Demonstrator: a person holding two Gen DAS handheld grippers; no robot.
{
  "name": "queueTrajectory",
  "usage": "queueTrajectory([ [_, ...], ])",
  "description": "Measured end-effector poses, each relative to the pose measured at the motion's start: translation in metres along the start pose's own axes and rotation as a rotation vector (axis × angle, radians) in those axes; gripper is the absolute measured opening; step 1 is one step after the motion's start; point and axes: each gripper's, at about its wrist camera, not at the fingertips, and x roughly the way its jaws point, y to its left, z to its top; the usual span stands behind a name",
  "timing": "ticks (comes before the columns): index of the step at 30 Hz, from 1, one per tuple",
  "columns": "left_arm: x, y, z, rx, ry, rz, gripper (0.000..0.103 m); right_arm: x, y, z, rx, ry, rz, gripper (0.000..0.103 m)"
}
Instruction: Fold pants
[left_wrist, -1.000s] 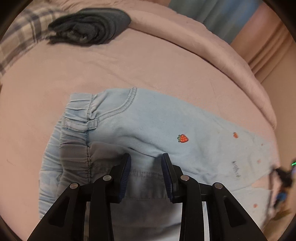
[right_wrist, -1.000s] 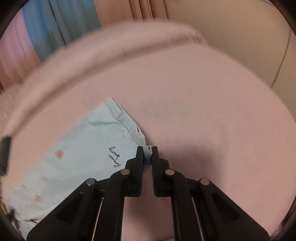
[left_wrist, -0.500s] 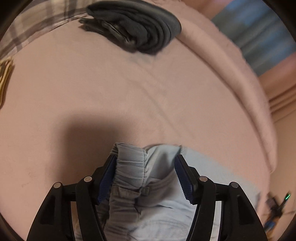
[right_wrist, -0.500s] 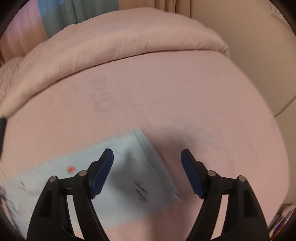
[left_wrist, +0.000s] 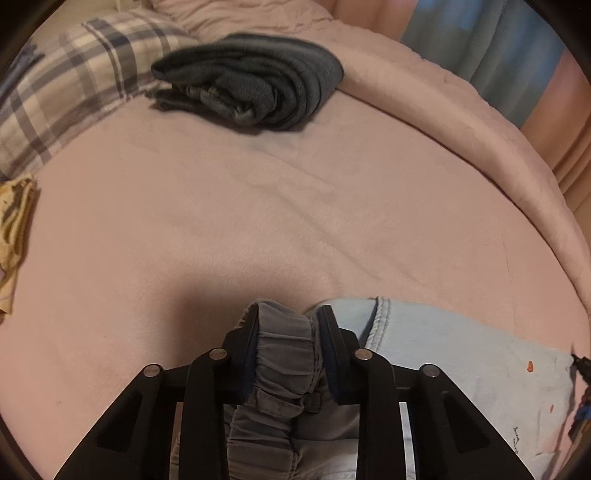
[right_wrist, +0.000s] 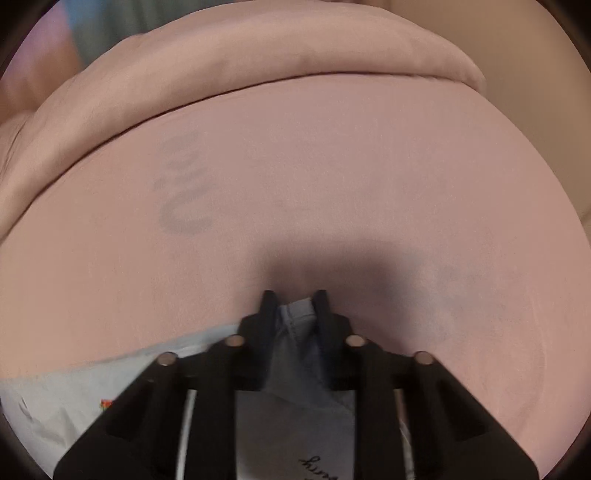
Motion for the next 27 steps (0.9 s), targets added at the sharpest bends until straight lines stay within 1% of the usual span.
queueTrajectory([
  [1, -0.006, 0.0, 0.0, -0.007, -0.016, -0.008, 0.018, -0.008, 0.0, 0.0, 0.019, -0.023, 0.004, 0.016],
  [2, -0.017, 0.0, 0.002, -0.012, -0.043, -0.027, 0.0, -0.02, -0.003, 0.001, 0.047, -0.064, 0.028, 0.016],
  [4, -0.036, 0.003, 0.006, -0.027, -0.084, -0.072, 0.0, -0.041, -0.005, 0.006, 0.069, -0.137, 0.094, 0.016],
  [7, -0.07, 0.015, 0.006, -0.063, -0.12, -0.186, 0.0, -0.092, -0.019, 0.006, 0.102, -0.232, 0.199, 0.016],
  [8, -0.075, 0.015, 0.006, -0.065, -0.132, -0.203, 0.0, -0.114, -0.024, 0.003, 0.101, -0.263, 0.24, 0.016],
  [9, -0.08, 0.016, 0.004, -0.064, -0.137, -0.203, 0.0, -0.129, -0.029, -0.001, 0.096, -0.288, 0.263, 0.016],
  [11, -0.095, 0.017, -0.003, -0.059, -0.15, -0.196, 0.0, -0.154, -0.036, -0.011, 0.079, -0.33, 0.285, 0.016],
  [12, -0.103, 0.018, -0.007, -0.057, -0.163, -0.207, 0.0, -0.171, -0.042, -0.02, 0.074, -0.353, 0.309, 0.016],
  [14, -0.128, 0.025, -0.023, -0.068, -0.193, -0.254, 0.0, -0.195, -0.053, -0.035, 0.063, -0.379, 0.356, 0.016],
  [15, -0.137, 0.03, -0.03, -0.072, -0.199, -0.268, 0.0, -0.21, -0.062, -0.051, 0.056, -0.39, 0.363, 0.016],
  [16, -0.144, 0.034, -0.036, -0.075, -0.206, -0.275, 0.0, -0.214, -0.065, -0.06, 0.053, -0.395, 0.366, 0.016],
  [18, -0.158, 0.045, -0.051, -0.074, -0.213, -0.259, 0.0, -0.232, -0.086, -0.094, 0.057, -0.401, 0.368, 0.017],
  [19, -0.164, 0.05, -0.06, -0.069, -0.216, -0.263, 0.0, -0.231, -0.094, -0.102, 0.062, -0.397, 0.366, 0.017],
  [20, -0.169, 0.056, -0.07, -0.076, -0.212, -0.263, 0.0, -0.235, -0.106, -0.124, 0.071, -0.386, 0.372, 0.017],
  [22, -0.171, 0.065, -0.085, -0.069, -0.195, -0.245, 0.0, -0.224, -0.124, -0.139, 0.074, -0.36, 0.349, 0.017],
  [24, -0.168, 0.077, -0.103, -0.084, -0.155, -0.22, 0.0, -0.21, -0.14, -0.167, 0.09, -0.31, 0.303, 0.017],
  [27, -0.155, 0.092, -0.124, -0.102, -0.084, -0.189, 0.0, -0.182, -0.164, -0.205, 0.181, -0.201, 0.31, 0.017],
])
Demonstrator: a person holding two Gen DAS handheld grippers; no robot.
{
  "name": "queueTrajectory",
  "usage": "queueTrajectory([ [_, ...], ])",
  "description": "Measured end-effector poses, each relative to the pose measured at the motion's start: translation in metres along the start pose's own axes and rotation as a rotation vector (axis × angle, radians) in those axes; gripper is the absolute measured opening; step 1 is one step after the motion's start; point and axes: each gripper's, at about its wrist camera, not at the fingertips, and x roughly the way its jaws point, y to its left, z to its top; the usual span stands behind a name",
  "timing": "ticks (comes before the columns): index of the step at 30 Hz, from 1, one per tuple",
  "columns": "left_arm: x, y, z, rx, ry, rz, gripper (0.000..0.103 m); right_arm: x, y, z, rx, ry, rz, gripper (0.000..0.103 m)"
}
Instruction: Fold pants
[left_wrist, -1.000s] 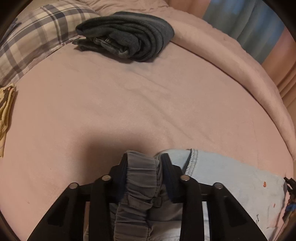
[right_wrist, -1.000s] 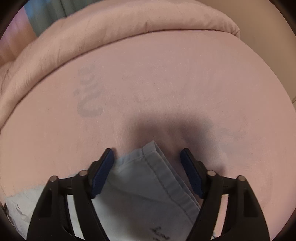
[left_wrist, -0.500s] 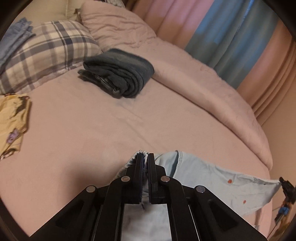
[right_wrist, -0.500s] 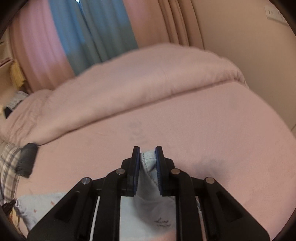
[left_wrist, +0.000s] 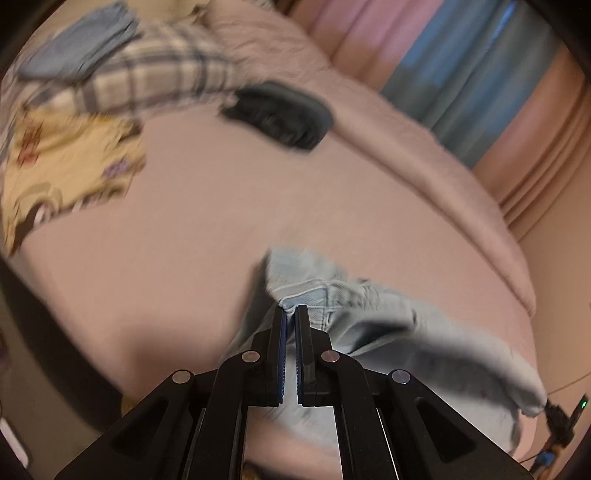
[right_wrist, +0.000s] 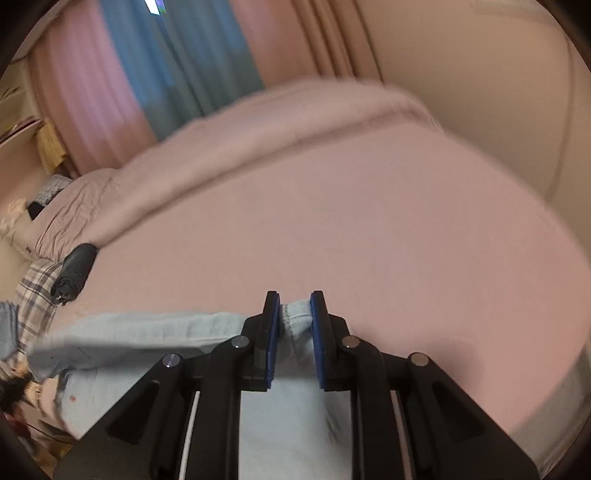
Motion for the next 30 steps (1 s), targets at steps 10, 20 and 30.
queueTrajectory([
  [10, 0.022, 0.005, -0.025, 0.07, 0.11, 0.181, 0.0, 0.02, -0.006, -0.028, 0.03, 0.101, -0.075, 0.017],
  [20, -0.018, -0.002, -0.004, 0.032, 0.043, 0.1, 0.0, -0.009, -0.016, -0.051, 0.044, 0.091, -0.095, 0.017],
  [30, 0.03, -0.111, -0.022, 0.273, 0.174, -0.128, 0.024, 0.0, -0.025, -0.077, 0.071, 0.223, -0.132, 0.023],
])
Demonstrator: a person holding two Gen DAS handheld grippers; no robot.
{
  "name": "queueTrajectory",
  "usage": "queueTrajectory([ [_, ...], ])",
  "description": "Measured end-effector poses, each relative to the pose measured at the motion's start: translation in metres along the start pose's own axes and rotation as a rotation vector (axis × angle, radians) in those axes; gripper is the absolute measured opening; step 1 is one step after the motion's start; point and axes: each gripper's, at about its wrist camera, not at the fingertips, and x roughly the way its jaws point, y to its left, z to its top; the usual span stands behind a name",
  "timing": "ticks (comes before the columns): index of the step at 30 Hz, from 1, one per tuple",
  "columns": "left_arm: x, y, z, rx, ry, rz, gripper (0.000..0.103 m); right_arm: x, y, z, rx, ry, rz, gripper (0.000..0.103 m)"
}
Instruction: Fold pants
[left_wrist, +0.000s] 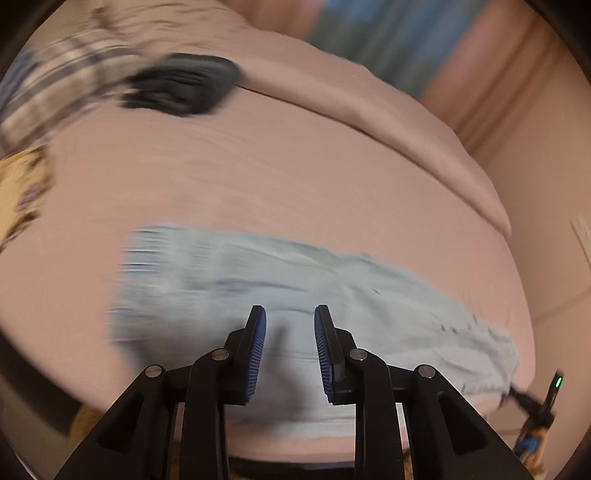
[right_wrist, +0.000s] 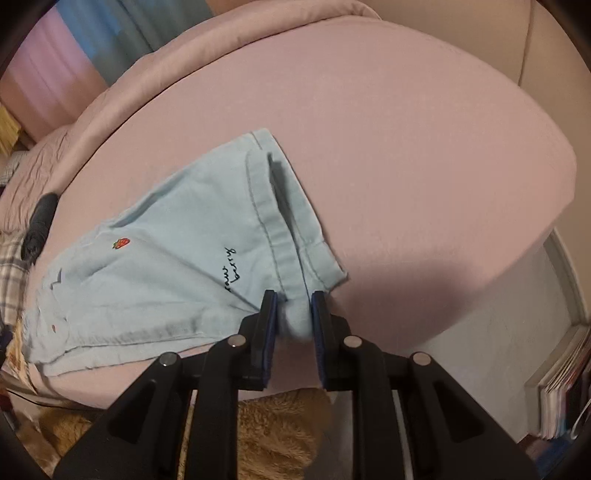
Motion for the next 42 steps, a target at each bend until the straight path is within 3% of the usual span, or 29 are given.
queueTrajectory([
  [1, 0.011, -0.008, -0.002, 0.019, 0.018, -0.011, 0.024, -0.004, 0.002, 0.006, 0.007, -0.009, -0.021, 0.026],
  [3, 0.033, -0.023, -0.01, 0.055, 0.06, -0.048, 0.024, -0.016, 0.007, 0.021, -0.005, -0.061, -0.069, 0.058],
  [4, 0.04, -0.027, -0.014, 0.064, 0.067, -0.062, 0.024, -0.021, 0.011, 0.029, -0.008, -0.092, -0.083, 0.063],
  [7, 0.064, -0.036, -0.03, 0.111, 0.107, -0.056, 0.024, -0.021, 0.023, 0.058, -0.002, -0.127, -0.007, 0.064],
  [9, 0.075, -0.037, -0.04, 0.138, 0.126, -0.053, 0.024, -0.006, 0.03, 0.071, 0.012, -0.101, 0.048, 0.062],
  [11, 0.076, -0.035, -0.048, 0.141, 0.1, -0.052, 0.024, 0.015, 0.04, 0.081, 0.008, -0.057, 0.044, 0.061],
  [13, 0.074, -0.031, -0.05, 0.126, 0.099, -0.067, 0.024, 0.042, 0.049, 0.085, -0.012, -0.005, 0.007, 0.029],
  [14, 0.073, -0.028, -0.051, 0.112, 0.107, -0.08, 0.024, 0.051, 0.054, 0.085, -0.018, 0.01, -0.008, 0.006],
  [16, 0.072, -0.021, -0.052, 0.081, 0.115, -0.108, 0.023, 0.048, 0.063, 0.088, -0.021, -0.035, -0.011, 0.005],
  [18, 0.069, -0.017, -0.052, 0.07, 0.112, -0.114, 0.02, 0.024, 0.072, 0.098, -0.033, -0.172, -0.006, 0.005],
  [20, 0.066, -0.015, -0.057, 0.059, 0.107, -0.108, 0.018, 0.017, 0.076, 0.104, -0.023, -0.19, -0.006, 0.005],
  [24, 0.063, -0.019, -0.062, 0.062, 0.104, -0.097, 0.018, 0.046, 0.075, 0.105, -0.056, -0.143, -0.127, 0.005],
  [25, 0.062, -0.02, -0.063, 0.065, 0.104, -0.092, 0.018, 0.061, 0.07, 0.104, -0.054, -0.118, -0.18, 0.007],
  [26, 0.061, -0.022, -0.063, 0.068, 0.103, -0.085, 0.018, 0.068, 0.066, 0.102, -0.052, -0.108, -0.179, 0.011],
  [29, 0.058, -0.022, -0.066, 0.071, 0.1, -0.07, 0.018, 0.06, 0.056, 0.095, -0.033, -0.15, -0.107, 0.014],
  [31, 0.056, -0.025, -0.066, 0.066, 0.1, -0.061, 0.018, 0.038, 0.054, 0.086, -0.033, -0.137, -0.083, 0.025],
  [33, 0.049, -0.028, -0.067, 0.063, 0.096, -0.047, 0.018, 0.017, 0.051, 0.077, -0.035, -0.179, -0.074, 0.047],
  [36, 0.037, -0.038, -0.071, 0.058, 0.073, -0.051, 0.019, -0.026, 0.039, 0.038, 0.086, -0.255, -0.06, 0.064],
  [40, 0.026, -0.051, -0.073, 0.053, 0.078, -0.101, 0.019, -0.036, 0.041, -0.002, 0.185, -0.274, 0.002, 0.065],
  [42, 0.026, -0.058, -0.075, 0.054, 0.095, -0.14, 0.025, -0.029, 0.047, -0.024, 0.209, -0.257, 0.036, 0.065],
])
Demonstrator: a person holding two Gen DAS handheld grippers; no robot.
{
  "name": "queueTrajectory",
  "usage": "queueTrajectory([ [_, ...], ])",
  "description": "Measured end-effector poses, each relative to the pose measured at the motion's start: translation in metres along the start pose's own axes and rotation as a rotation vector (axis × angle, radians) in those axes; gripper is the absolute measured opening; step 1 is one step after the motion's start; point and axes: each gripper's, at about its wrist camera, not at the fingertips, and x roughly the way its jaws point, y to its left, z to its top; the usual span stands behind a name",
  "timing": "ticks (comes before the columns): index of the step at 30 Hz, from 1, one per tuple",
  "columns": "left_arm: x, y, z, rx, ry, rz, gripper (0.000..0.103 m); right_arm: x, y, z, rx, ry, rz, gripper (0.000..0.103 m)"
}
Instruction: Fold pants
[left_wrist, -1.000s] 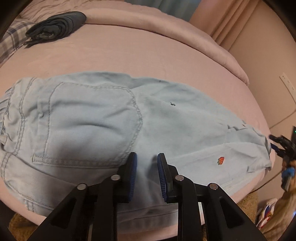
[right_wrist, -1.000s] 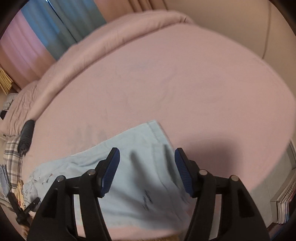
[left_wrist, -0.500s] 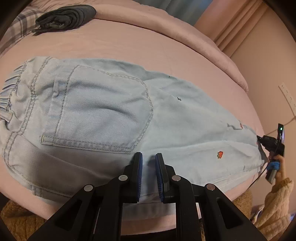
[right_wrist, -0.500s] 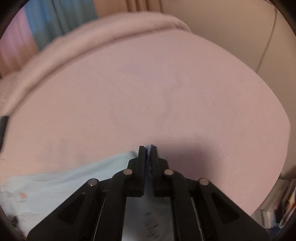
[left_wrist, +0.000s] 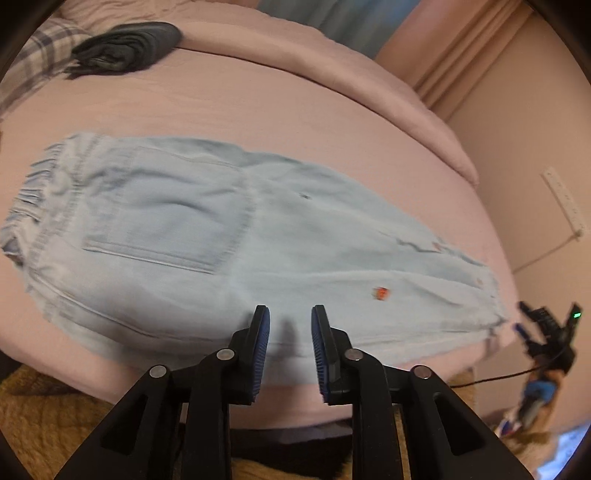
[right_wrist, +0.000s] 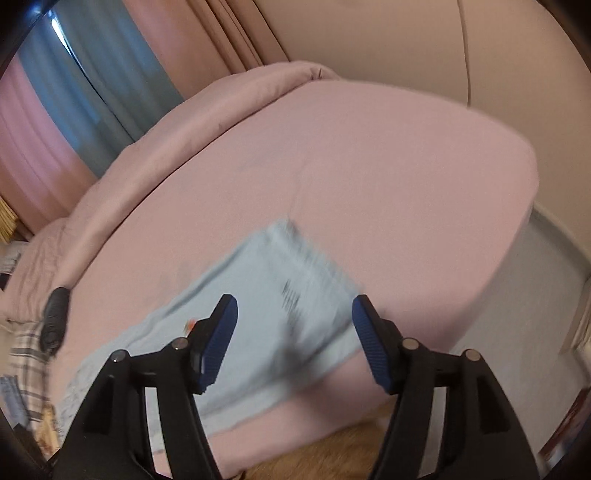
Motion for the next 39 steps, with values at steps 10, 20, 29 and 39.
queueTrajectory([
  [10, 0.007, 0.006, -0.019, -0.074, 0.058, -0.007, 0.036, 0.05, 0.021, -0.031, -0.025, 0.085, 0.036, 0.011],
  [20, 0.035, -0.066, -0.017, -0.047, 0.146, -0.174, 0.053, 0.005, 0.039, -0.009, 0.043, -0.087, 0.191, 0.007],
  [29, 0.071, -0.091, -0.02, -0.143, 0.162, -0.228, 0.053, -0.011, 0.036, -0.012, 0.078, -0.146, 0.241, 0.007],
  [39, 0.052, -0.017, -0.007, -0.454, -0.003, -0.2, 0.052, -0.005, 0.029, -0.016, 0.096, -0.134, 0.249, 0.007],
])
